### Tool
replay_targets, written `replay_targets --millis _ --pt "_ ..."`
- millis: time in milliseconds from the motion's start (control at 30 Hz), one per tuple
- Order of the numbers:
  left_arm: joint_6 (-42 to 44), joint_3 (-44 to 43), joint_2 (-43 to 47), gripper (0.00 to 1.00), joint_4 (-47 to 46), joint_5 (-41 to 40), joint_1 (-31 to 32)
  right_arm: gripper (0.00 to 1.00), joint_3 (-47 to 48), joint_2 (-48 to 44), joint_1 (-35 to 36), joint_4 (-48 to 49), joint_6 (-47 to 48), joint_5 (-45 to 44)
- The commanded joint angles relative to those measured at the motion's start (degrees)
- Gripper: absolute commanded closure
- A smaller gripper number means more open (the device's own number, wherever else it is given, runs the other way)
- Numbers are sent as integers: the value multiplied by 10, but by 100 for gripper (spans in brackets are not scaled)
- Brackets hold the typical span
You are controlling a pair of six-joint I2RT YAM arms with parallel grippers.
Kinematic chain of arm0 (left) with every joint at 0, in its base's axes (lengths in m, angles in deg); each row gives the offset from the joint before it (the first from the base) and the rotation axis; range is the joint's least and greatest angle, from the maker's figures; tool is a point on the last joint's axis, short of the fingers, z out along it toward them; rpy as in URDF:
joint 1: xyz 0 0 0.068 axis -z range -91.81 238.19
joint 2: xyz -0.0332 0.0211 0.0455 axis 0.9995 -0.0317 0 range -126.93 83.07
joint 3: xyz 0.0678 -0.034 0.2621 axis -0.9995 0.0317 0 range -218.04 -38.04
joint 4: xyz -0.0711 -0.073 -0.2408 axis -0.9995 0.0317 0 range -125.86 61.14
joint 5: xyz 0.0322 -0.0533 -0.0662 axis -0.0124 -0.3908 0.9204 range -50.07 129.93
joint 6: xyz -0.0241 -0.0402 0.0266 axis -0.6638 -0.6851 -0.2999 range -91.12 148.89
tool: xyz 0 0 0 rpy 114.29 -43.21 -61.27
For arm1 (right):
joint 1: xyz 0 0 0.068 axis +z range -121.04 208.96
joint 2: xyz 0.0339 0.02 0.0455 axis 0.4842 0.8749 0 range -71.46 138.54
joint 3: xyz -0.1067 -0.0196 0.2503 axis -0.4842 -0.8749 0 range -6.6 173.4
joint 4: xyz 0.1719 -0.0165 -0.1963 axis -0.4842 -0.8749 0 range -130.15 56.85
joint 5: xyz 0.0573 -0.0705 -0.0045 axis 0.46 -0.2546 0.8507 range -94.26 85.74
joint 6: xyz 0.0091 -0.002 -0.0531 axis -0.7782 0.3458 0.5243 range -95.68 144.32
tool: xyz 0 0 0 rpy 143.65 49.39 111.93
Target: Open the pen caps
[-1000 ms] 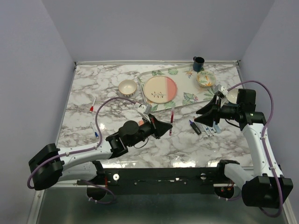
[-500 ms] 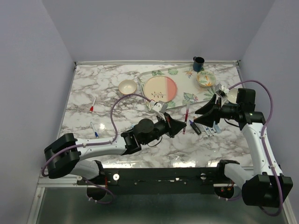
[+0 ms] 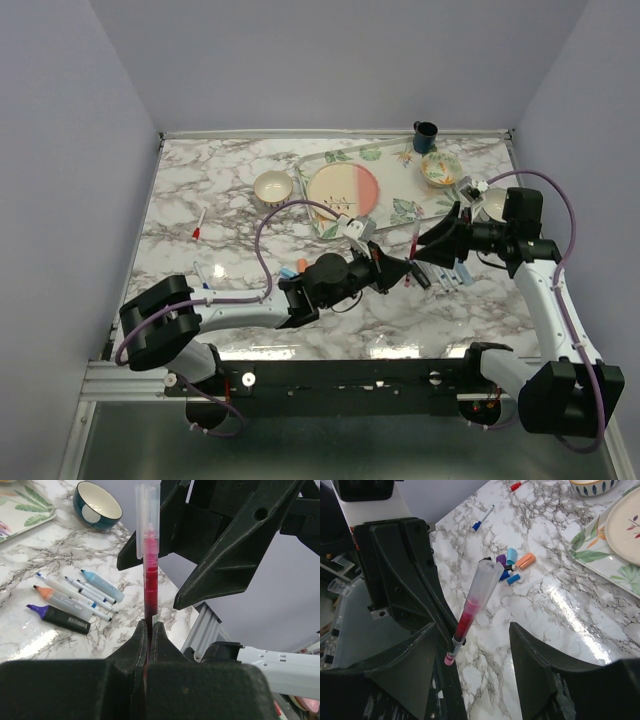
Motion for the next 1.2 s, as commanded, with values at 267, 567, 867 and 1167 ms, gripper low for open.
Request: replay_targets --millis 267,567,867,1167 --pt "9 -49 -46 100 -48 -55 8 59 -34 13 3 97 -127 4" --pt "13 -70 -70 95 -58 -47 12 99 -15 21 4 54 -88 15" --pt "53 -19 11 26 -52 -102 6 99 18 17 4 -61 81 -46" --pt "53 -124 -21 39 69 -126 -16 99 23 26 4 -87 115 -42"
